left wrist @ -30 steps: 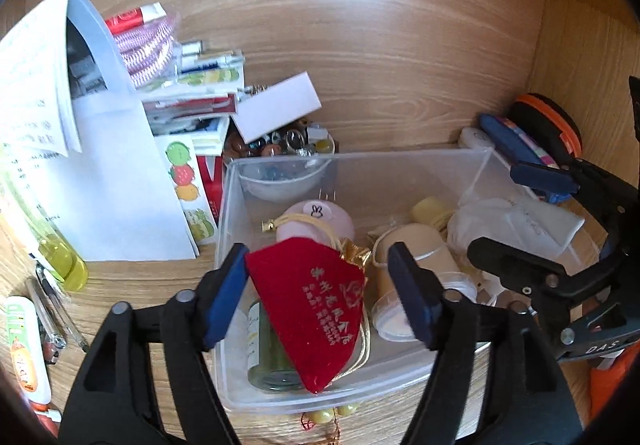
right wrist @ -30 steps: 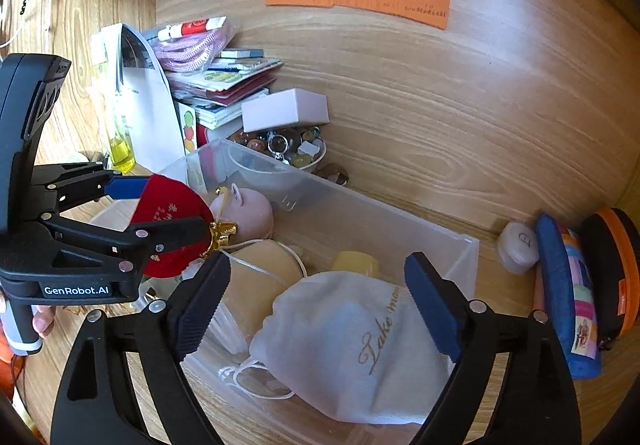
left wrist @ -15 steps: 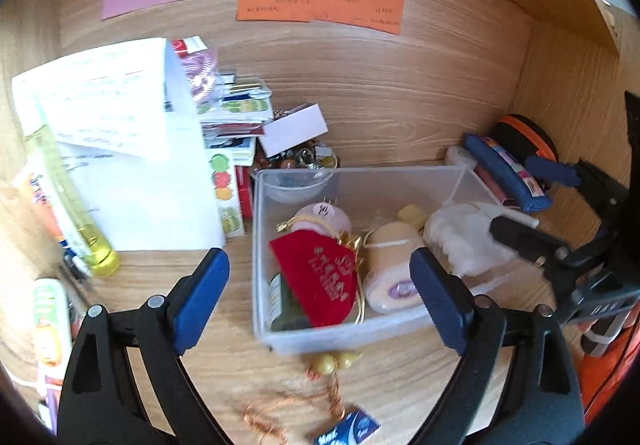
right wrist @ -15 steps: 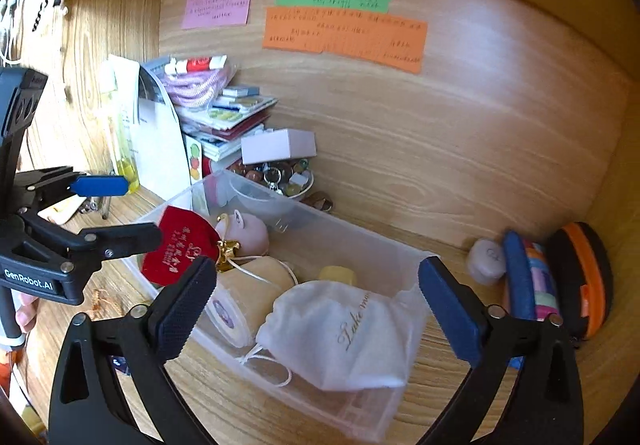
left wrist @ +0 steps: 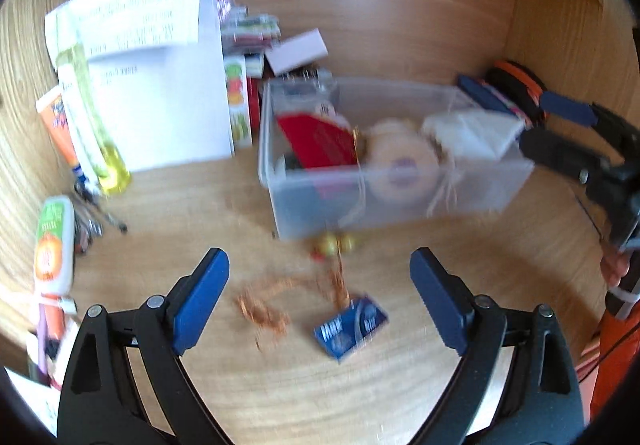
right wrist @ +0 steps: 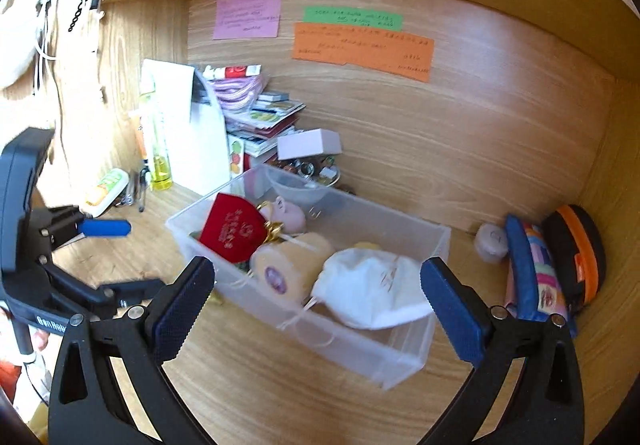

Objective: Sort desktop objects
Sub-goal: 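Move the left tool to the blue Max blade box and grasp it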

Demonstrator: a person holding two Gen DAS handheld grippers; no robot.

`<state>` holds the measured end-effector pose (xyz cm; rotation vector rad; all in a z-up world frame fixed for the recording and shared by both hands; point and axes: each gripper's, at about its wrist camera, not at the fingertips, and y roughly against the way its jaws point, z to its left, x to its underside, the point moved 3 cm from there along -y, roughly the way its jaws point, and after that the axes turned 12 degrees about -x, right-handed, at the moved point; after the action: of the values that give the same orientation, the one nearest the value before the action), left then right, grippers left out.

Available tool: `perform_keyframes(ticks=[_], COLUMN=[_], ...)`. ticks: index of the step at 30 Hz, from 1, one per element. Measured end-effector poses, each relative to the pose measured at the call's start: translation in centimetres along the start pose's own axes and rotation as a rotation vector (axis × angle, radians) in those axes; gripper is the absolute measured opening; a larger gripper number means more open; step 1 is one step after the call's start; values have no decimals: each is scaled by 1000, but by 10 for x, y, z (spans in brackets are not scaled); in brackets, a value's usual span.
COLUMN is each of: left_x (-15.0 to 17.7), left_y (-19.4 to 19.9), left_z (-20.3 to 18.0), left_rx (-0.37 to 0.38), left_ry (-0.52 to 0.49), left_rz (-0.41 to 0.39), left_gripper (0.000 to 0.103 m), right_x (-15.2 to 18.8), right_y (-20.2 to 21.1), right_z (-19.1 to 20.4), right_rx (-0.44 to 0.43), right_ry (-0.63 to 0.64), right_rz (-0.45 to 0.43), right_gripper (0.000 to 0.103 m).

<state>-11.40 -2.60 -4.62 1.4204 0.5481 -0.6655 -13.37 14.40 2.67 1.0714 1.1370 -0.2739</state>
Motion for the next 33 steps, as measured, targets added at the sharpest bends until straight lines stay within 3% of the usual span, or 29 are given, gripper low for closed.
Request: perform_keyframes(ticks=[4,13,19,29,33], left_x=[22,51,50,44,41], left_y=[-1,11,-5,-17,-20], left_z=[-6,-19,-30,-40,-38], left_rx=[0,93,79,18,-12], left_ry=[-2,29,18,-35,-49], left_rz=[30,71,119,107,99], left_gripper=[93,92,65,57,41], right_x=[9,21,26,34,37], right_y=[4,8,10,4,-6], right_z=[8,15,19,24,30], right_rx=[-6,-13,-26,-70,-109], right_ry=[4,-9,-10,-15,-30], right_rz=[10,29,31,51,72], right_gripper=[103,103,103,103,103])
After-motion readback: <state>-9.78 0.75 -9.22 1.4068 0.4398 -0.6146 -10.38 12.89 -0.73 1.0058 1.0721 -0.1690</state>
